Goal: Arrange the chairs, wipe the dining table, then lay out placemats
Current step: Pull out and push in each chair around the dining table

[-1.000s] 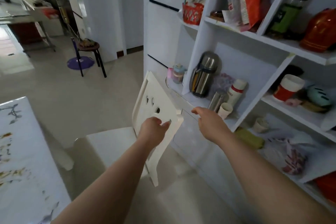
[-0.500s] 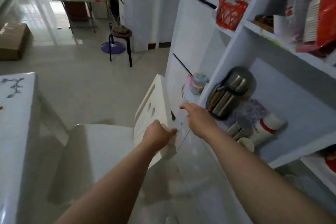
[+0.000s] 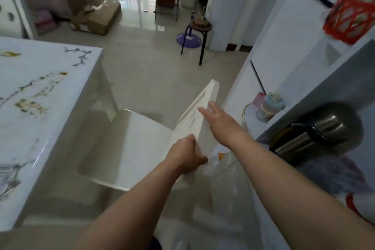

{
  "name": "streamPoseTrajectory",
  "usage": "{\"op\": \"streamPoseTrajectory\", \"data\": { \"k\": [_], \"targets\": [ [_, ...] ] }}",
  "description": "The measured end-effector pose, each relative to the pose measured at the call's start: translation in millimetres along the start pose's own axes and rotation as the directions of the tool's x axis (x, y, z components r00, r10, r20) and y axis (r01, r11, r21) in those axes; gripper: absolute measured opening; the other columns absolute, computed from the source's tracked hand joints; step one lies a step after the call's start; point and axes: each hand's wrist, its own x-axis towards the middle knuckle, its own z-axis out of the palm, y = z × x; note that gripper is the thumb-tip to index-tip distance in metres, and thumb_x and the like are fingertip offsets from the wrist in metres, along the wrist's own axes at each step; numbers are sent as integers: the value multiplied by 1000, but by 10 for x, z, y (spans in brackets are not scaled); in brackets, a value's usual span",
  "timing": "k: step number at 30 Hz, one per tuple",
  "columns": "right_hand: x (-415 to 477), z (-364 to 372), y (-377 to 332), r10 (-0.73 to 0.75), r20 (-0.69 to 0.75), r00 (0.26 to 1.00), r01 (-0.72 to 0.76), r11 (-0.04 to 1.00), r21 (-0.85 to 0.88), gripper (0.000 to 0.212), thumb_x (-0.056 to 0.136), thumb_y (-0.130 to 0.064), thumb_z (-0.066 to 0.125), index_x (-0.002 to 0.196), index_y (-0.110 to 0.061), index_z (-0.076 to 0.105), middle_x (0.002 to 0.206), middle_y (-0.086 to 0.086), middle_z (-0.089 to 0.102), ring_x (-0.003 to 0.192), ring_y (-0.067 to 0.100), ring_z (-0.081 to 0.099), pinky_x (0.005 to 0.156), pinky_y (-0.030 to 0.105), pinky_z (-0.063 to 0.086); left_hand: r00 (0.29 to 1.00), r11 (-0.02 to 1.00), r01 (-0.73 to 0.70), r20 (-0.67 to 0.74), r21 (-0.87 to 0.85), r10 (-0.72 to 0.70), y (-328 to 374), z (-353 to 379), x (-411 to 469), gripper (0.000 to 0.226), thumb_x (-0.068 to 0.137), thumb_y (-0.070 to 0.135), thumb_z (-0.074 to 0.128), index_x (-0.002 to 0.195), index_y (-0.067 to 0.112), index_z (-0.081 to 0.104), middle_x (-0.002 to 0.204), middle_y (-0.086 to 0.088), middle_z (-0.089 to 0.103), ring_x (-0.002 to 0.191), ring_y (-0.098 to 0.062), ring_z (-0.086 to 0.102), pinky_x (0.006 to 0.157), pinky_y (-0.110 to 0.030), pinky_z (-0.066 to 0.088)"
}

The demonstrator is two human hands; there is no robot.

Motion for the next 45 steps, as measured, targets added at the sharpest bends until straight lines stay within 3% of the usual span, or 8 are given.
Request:
{"op": "streamPoseTrajectory", "data": {
  "k": [9,14,20,24,28,36,41,45],
  "targets": [
    [650,-63,-479,-237,-190,953,181,945,-271,64,95,-27,52,150,-30,19,157,21,6,145,36,1,115,53,-2,998,994,33,-56,-102,-39,-363,-803,-67,55,64,35,67,118,27,58,105,2,68,90,-17,65,84,-37,54],
    [1079,-272,-1034,-369,-246,896,299,913,-280,70,75,-28,78,138,-21,49,140,31,40,132,45,37,107,61,25,987,996,29,-155,-88,-42,-609,-1391,-163,79,82,19,62,149,32,24,129,-1,56,111,-18,56,96,-28,43],
    [1539,-444,-1573,-438,-240,866,349,874,-338,60,92,-29,58,146,-26,33,155,15,22,142,40,18,115,52,7,956,995,87,-286,55,-68,-853,-1872,-193,82,86,13,51,152,32,5,142,-8,46,119,-25,50,97,-29,39],
    [1797,-479,-1760,-515,-202,833,411,821,-397,61,62,-27,86,119,-21,62,125,19,58,119,47,50,104,59,31,904,980,133,-422,145,-60,-956,-1992,-190,82,87,15,52,150,40,4,131,-10,53,111,-28,55,95,-39,45],
    [1990,-546,-1826,-630,-224,744,508,750,-423,55,51,-23,89,101,-15,66,94,14,62,101,38,61,101,57,36,858,949,236,-504,209,-102,-1030,-2055,-119,89,85,19,59,149,41,1,126,-10,57,106,-29,58,90,-41,49],
    [2517,-875,-2124,-731,-26,682,672,640,-373,46,70,-42,71,109,-23,57,105,-1,60,105,23,53,100,33,32,770,821,495,-581,284,-264,-1162,-2342,-40,90,81,24,68,150,33,11,115,-8,57,98,-26,59,76,-34,48],
    [2763,-988,-2230,-764,39,644,737,606,-300,37,65,-41,77,87,-22,55,90,-1,61,88,24,57,74,32,39,680,761,603,-652,239,-334,-1178,-2440,1,49,80,27,70,123,21,47,105,-5,61,92,-24,60,71,-33,48],
    [2810,-970,-2238,-827,-20,562,776,535,-334,41,66,-43,78,78,-20,46,84,0,61,83,25,58,65,31,34,652,748,621,-683,233,-329,-1193,-2471,-11,33,79,35,70,87,20,43,92,-2,61,83,-23,57,63,-31,40]
  ]
}}
